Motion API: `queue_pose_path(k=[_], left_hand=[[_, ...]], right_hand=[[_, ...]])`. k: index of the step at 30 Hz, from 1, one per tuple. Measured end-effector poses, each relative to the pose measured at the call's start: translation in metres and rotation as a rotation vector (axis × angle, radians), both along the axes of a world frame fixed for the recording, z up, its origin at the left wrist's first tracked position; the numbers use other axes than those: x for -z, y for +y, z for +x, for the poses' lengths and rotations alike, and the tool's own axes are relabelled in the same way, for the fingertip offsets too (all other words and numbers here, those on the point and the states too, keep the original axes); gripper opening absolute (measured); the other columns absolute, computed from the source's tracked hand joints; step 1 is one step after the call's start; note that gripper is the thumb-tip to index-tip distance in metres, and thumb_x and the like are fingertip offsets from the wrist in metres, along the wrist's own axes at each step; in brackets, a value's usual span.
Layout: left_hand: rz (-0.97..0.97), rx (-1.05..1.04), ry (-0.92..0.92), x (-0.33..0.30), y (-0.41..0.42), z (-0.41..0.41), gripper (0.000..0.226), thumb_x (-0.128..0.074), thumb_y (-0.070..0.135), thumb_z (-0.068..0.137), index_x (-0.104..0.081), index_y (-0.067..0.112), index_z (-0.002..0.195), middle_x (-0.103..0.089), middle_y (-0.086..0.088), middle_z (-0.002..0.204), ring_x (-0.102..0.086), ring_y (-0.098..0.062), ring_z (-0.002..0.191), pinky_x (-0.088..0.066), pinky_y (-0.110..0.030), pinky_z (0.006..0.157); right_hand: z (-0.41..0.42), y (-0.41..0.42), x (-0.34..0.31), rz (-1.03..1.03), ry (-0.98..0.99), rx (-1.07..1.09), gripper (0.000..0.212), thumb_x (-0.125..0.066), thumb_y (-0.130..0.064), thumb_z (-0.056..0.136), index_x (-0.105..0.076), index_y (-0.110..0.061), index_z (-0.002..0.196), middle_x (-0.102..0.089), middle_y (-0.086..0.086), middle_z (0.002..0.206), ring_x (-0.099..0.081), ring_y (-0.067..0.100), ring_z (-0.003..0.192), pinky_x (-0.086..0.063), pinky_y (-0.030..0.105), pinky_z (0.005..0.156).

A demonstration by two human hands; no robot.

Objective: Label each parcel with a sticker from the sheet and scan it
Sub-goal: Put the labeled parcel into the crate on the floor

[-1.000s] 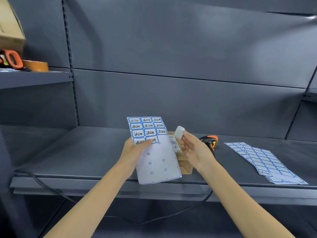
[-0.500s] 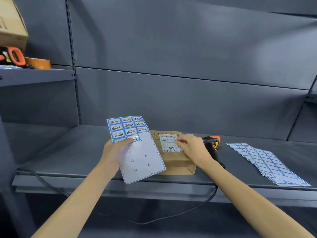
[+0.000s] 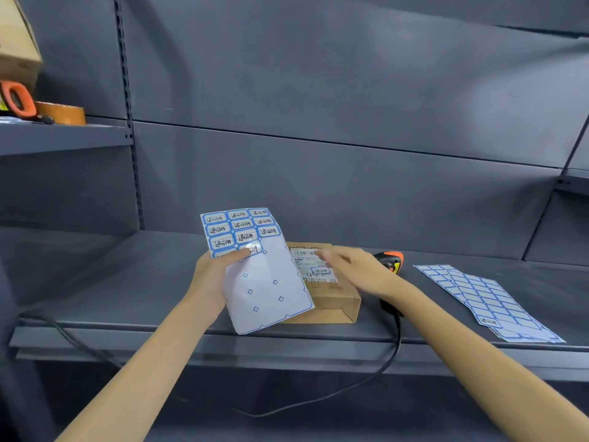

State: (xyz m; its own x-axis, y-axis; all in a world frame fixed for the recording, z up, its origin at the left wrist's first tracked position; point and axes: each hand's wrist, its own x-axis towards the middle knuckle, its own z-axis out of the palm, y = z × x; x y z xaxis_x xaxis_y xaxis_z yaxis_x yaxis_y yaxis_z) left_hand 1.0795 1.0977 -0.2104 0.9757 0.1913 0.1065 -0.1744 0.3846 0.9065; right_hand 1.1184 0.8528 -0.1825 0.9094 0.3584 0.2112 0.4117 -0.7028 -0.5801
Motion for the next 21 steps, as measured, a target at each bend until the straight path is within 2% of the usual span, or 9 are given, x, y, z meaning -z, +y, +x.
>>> queue_pose_path(k=[2,3,6,8,11,14,17,19,21], left_hand=[[0.004,0.04,-0.026,-0.007,-0.014,0.004,0.038,-0.066,0.006,0.083,-0.063,0.014,0.121,-0.07,-0.003,0.114,-0.065,-0.026,0.107,-0.05,-0.044,0.094],[0.005,0.048,-0.043,-0.01,-0.023,0.007,0.037,-0.066,0.005,0.083,-0.064,0.014,0.119,-0.071,-0.003,0.112,-0.067,-0.024,0.104,-0.052,-0.042,0.09],[0.051,0.055,-0.102,-0.02,-0.052,0.016,0.029,-0.067,0.006,0.084,-0.066,0.019,0.11,-0.074,0.005,0.103,-0.071,-0.013,0.091,-0.055,-0.027,0.07],[0.139,0.044,-0.116,-0.022,-0.07,0.023,0.03,-0.07,0.017,0.085,-0.061,0.019,0.113,-0.071,0.007,0.11,-0.068,-0.009,0.095,-0.052,-0.023,0.075],[0.34,-0.056,-0.034,-0.011,-0.078,0.035,0.06,-0.07,0.037,0.084,-0.043,0.018,0.134,-0.054,0.001,0.135,-0.055,-0.011,0.114,-0.039,-0.024,0.089],[0.458,-0.136,0.092,0.008,-0.075,0.042,0.079,-0.066,0.042,0.086,-0.023,0.017,0.147,-0.035,-0.005,0.15,-0.039,-0.021,0.133,-0.032,-0.031,0.098],[0.549,-0.159,0.231,0.021,-0.075,0.046,0.086,-0.065,0.042,0.087,-0.015,0.01,0.149,-0.032,-0.009,0.151,-0.037,-0.027,0.135,-0.033,-0.037,0.102],[0.592,-0.148,0.307,0.025,-0.082,0.048,0.079,-0.066,0.042,0.086,-0.027,0.004,0.143,-0.043,-0.011,0.141,-0.047,-0.029,0.12,-0.038,-0.035,0.088],[0.617,-0.11,0.339,0.028,-0.086,0.05,0.056,-0.069,0.041,0.084,-0.049,0.005,0.122,-0.057,-0.009,0.123,-0.052,-0.024,0.099,-0.038,-0.032,0.076]], right_hand=[[-0.012,0.009,-0.004,0.44,0.252,-0.066,0.038,-0.041,-0.051,0.097,-0.058,-0.027,0.121,-0.067,-0.006,0.117,-0.065,0.01,0.104,-0.05,0.028,0.093],[-0.018,0.012,-0.004,0.548,0.313,-0.087,0.035,-0.046,-0.051,0.096,-0.057,-0.027,0.119,-0.068,-0.007,0.115,-0.067,0.009,0.102,-0.052,0.027,0.089],[-0.025,0.013,-0.003,0.63,0.236,-0.006,0.029,-0.062,-0.036,0.091,-0.056,-0.018,0.114,-0.072,-0.001,0.107,-0.071,0.01,0.089,-0.056,0.022,0.071],[-0.022,-0.001,-0.006,0.698,0.157,0.132,0.027,-0.066,-0.026,0.09,-0.055,-0.014,0.111,-0.072,0.005,0.102,-0.07,0.011,0.078,-0.057,0.023,0.064],[-0.01,-0.052,-0.012,0.768,0.058,0.346,0.024,-0.068,-0.024,0.088,-0.057,-0.014,0.108,-0.07,0.006,0.104,-0.068,0.018,0.081,-0.056,0.032,0.07],[0.004,-0.125,-0.013,0.686,-0.112,0.578,0.023,-0.068,-0.023,0.087,-0.058,-0.016,0.107,-0.065,0.008,0.112,-0.066,0.028,0.094,-0.055,0.042,0.083],[0.012,-0.194,-0.005,0.513,-0.171,0.775,0.024,-0.068,-0.024,0.087,-0.059,-0.015,0.107,-0.064,0.01,0.117,-0.062,0.031,0.101,-0.049,0.041,0.087],[0.016,-0.233,0.007,0.348,-0.156,0.888,0.028,-0.068,-0.025,0.087,-0.06,-0.012,0.11,-0.064,0.011,0.117,-0.058,0.032,0.106,-0.042,0.037,0.089],[0.02,-0.261,0.021,0.21,-0.115,0.961,0.034,-0.068,-0.022,0.087,-0.06,-0.006,0.116,-0.063,0.015,0.12,-0.055,0.035,0.111,-0.039,0.035,0.088]])
